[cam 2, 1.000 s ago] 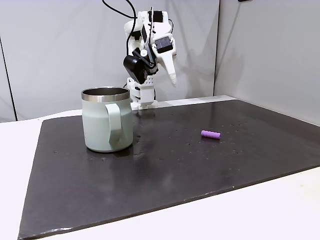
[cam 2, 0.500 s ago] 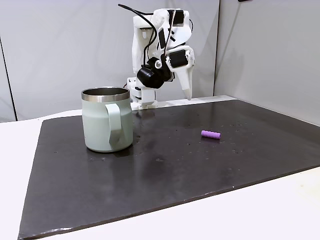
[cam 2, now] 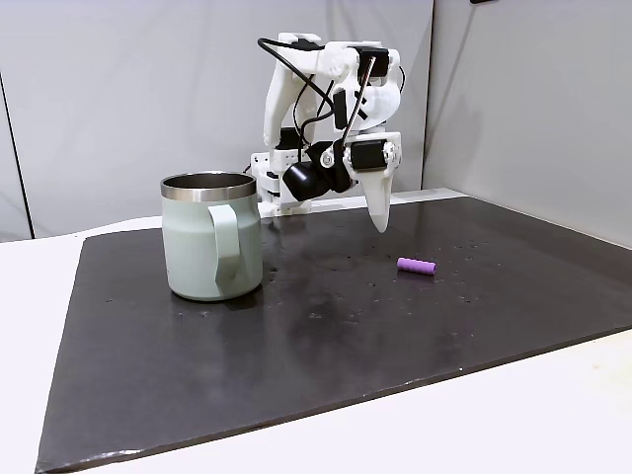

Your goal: Grasp a pengrip and put it in the cup.

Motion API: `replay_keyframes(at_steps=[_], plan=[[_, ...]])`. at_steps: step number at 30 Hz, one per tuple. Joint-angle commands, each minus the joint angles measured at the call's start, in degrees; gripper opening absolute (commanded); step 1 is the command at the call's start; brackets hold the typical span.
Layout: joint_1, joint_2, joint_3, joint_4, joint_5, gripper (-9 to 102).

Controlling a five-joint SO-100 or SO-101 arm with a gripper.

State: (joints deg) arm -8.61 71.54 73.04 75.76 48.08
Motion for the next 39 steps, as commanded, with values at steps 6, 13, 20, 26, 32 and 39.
replay_keyframes(at_steps=[6, 13, 20, 26, 32, 39], plan=[[-0.8, -3.3, -8.0, 0.8, 0.2, 12], [-2.5, -6.1, -12.0, 0.9, 0.3, 20], [-3.4, -10.5, -16.9, 0.9, 0.2, 23], [-4.2, -14.8, -21.3, 0.9, -0.4, 24], [-4.8, -18.1, -24.5, 0.9, -0.5, 24], [-5.0, -21.3, -26.3, 0.9, -0.4, 24]])
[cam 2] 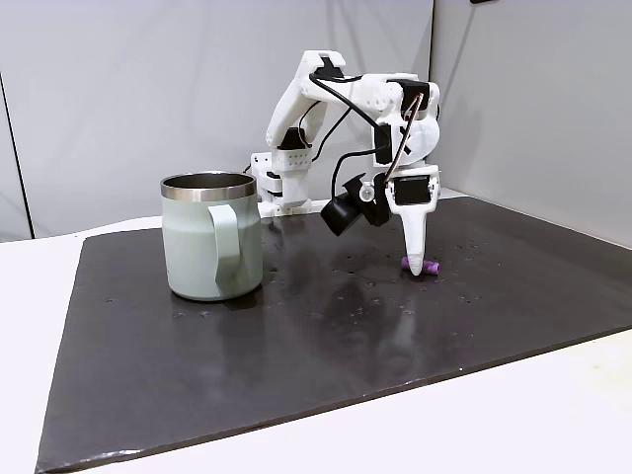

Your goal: Grasp a pengrip and put it in the cup.

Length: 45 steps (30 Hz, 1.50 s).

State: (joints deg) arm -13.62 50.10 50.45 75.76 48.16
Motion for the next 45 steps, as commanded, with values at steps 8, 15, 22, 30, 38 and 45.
replay_keyframes(at_steps=[8, 15, 22, 30, 38, 45], plan=[[0.0, -1.8, -5.3, 1.2, -0.1, 16], [0.1, -2.0, -5.3, 1.8, 0.7, 0], [1.1, 1.6, -7.6, 6.9, -1.6, 0], [5.0, 10.5, -12.8, 17.3, -15.3, 0], [12.0, 21.0, -14.5, 25.8, -30.2, 0], [19.5, 30.8, -12.4, 28.4, -41.6, 0]])
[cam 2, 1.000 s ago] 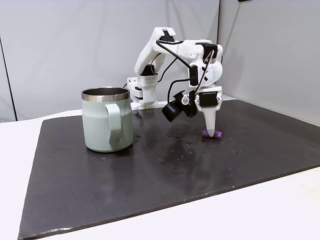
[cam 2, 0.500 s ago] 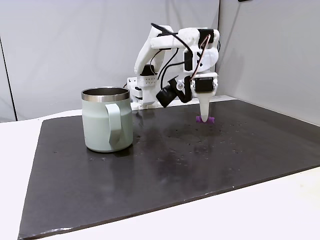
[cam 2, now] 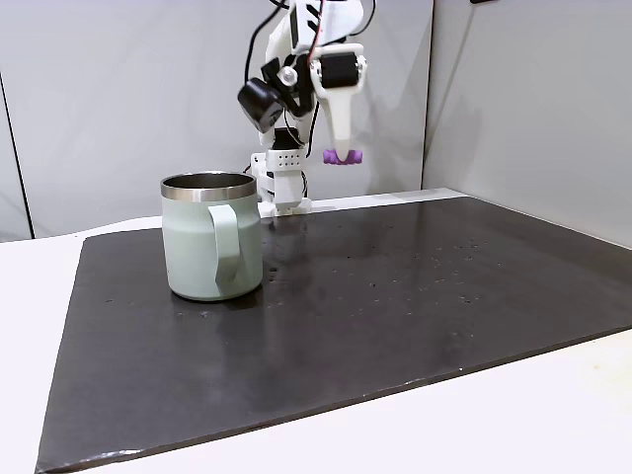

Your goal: Grasp a pengrip and put it in the cup.

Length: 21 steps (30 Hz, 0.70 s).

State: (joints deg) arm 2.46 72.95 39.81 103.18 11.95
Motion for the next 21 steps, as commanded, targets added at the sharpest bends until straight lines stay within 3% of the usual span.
replay_keyframes(at_steps=[1, 11, 21], plan=[[4.6, 9.8, -0.8, 1.0, -6.8, 0], [15.1, 15.6, 2.6, 0.6, -20.9, 0], [19.1, 13.8, 2.9, -1.8, -32.3, 0]])
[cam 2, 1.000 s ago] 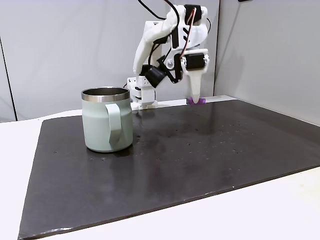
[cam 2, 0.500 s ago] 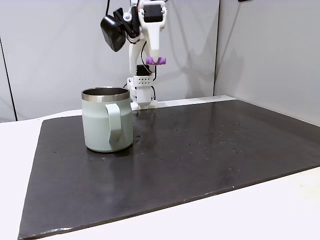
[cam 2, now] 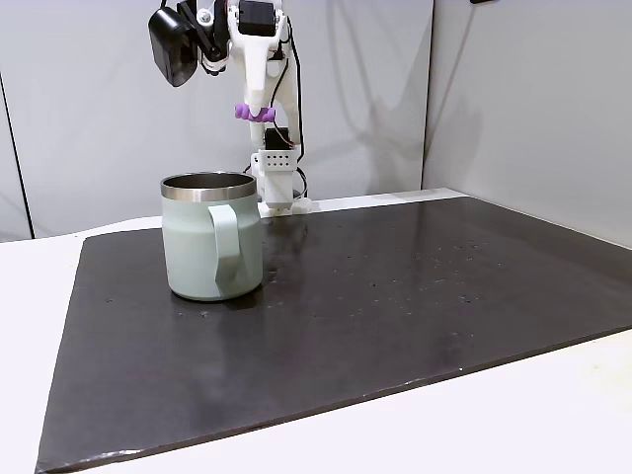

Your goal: Grasp a pengrip and put it in the cup.

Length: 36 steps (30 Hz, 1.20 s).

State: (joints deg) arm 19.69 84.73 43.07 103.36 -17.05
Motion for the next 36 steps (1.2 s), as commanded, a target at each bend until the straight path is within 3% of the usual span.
replay_keyframes(at_steps=[1, 11, 24, 26, 28, 31, 36], plan=[[2.5, 1.5, -0.4, -2.7, -4.7, 0], [7.4, -2.9, -1.4, -9.6, -12.0, 0], [7.5, -6.5, -5.0, -12.7, -15.3, 2], [7.5, -6.5, -5.1, -12.2, -15.3, 4], [7.6, -6.5, -5.1, -12.0, -14.7, 19], [7.6, -6.5, -5.6, -11.4, -14.5, 32], [7.4, -6.5, -6.1, -10.4, -14.6, 33]])
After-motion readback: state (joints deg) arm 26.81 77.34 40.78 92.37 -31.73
